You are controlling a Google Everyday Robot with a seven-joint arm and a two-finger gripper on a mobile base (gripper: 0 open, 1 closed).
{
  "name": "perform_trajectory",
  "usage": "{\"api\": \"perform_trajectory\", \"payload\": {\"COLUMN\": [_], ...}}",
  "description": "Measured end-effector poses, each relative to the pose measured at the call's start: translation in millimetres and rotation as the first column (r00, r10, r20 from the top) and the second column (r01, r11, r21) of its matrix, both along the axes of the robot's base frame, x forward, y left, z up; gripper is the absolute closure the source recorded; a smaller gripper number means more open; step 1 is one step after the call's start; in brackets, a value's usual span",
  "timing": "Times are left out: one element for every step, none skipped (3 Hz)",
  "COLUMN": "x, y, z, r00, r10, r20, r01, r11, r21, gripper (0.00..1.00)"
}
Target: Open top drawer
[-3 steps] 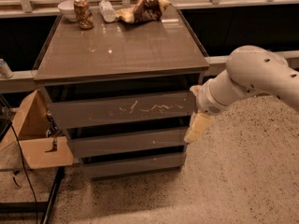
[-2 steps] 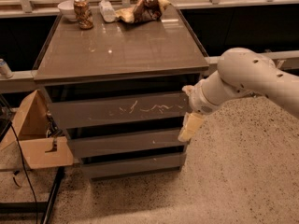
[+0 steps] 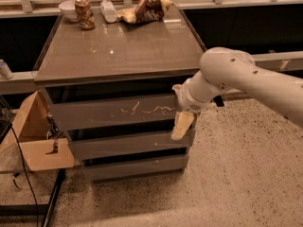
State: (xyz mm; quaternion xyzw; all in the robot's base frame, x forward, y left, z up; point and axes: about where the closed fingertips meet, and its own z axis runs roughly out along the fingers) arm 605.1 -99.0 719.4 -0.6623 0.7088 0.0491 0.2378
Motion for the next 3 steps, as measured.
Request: {"api": "perform_trajectory", "payload": {"x": [11,21,30], "y": [11,18,22], "z": [-8,-19,-28], "r00": [0.9997,0.9994,0.9988], "r10": [0.024,0.034,0.044], "r20": [0.003,0.007,0.020], "r01": [-0.023,-0.034,-0.044], "r11": [0.999,0.999,0.999], "r21": [-0.034,-0.040,-0.025], "gripper": [0.00,0.00,0.00]}}
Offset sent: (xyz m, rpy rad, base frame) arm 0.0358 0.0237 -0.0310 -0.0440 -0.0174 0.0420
